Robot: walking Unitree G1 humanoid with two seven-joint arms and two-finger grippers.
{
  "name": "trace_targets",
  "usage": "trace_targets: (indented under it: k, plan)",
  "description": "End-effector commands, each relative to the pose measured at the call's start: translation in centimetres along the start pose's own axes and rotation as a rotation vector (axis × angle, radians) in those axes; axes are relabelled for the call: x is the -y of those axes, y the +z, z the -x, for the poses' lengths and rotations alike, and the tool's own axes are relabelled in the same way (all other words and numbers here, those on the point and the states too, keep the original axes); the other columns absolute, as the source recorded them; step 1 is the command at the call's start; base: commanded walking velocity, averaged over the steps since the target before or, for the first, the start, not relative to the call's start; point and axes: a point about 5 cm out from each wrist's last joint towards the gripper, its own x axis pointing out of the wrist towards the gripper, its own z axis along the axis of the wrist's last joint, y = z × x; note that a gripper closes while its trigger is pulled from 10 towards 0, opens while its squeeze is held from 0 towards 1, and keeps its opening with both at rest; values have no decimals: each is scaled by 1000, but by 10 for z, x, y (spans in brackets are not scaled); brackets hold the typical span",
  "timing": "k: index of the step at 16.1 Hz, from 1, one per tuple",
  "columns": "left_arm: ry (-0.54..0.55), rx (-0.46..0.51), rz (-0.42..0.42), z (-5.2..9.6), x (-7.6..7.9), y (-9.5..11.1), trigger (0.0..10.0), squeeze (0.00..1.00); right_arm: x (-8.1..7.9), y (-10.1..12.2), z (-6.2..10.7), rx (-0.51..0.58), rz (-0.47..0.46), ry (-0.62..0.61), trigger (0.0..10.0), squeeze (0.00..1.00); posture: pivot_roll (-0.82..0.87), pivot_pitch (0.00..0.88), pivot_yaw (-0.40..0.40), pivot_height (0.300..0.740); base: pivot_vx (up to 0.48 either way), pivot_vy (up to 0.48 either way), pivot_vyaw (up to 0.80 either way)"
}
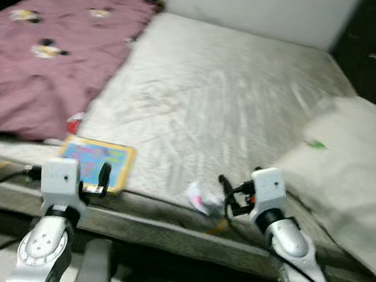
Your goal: Clean up the room
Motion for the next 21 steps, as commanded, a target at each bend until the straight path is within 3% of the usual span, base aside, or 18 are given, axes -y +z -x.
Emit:
trace_targets:
  k: [1,8,9,12,14,15,16,17,18,19,21]
  plan:
    - [1,-17,-6,1,0,0,10000,0,1,9,-3,28,17,9,10000,0,38,0,-53,539,0,0,800]
    - [-5,-40,-17,10,0,-5,10000,0,-6,-11,-21,-77,60,72,10000,0,89,27,-72,539,0,0,190]
    - [-28,-55,-31,15,1,-6,10000,0,-10,-21,-24,-136,83,101,10000,0,99,39,-68,539,0,0,0]
    - [-39,-65,-33,19,1,-5,10000,0,-18,-36,-22,-202,155,177,10000,0,120,64,-65,539,0,0,0]
    - [-48,-72,-30,22,3,-4,10000,0,-18,-38,-24,-209,153,179,10000,0,123,76,-62,539,0,0,0]
    - [-54,-76,-29,23,5,-5,10000,0,-17,-37,-25,-206,165,178,10000,67,125,81,-60,539,0,0,0]
    - [-61,-80,-29,25,6,-5,10000,0,-17,-37,-26,-202,169,169,10000,1000,127,85,-58,539,0,0,0]
    - [-67,-82,-30,26,6,-4,10000,0,-17,-36,-29,-200,179,168,10000,788,132,89,-53,539,0,0,0]
    - [-68,-82,-31,27,6,-4,10000,0,-17,-36,-29,-200,179,168,10000,788,132,89,-53,539,0,0,0]
    - [-69,-84,-33,27,5,-4,10000,0,-19,-35,-31,-192,171,168,10000,400,135,91,-50,539,0,0,0]
    - [-73,-86,-37,28,5,-2,10000,0,-23,-36,-34,-194,177,178,10000,0,148,101,-45,539,0,0,0]
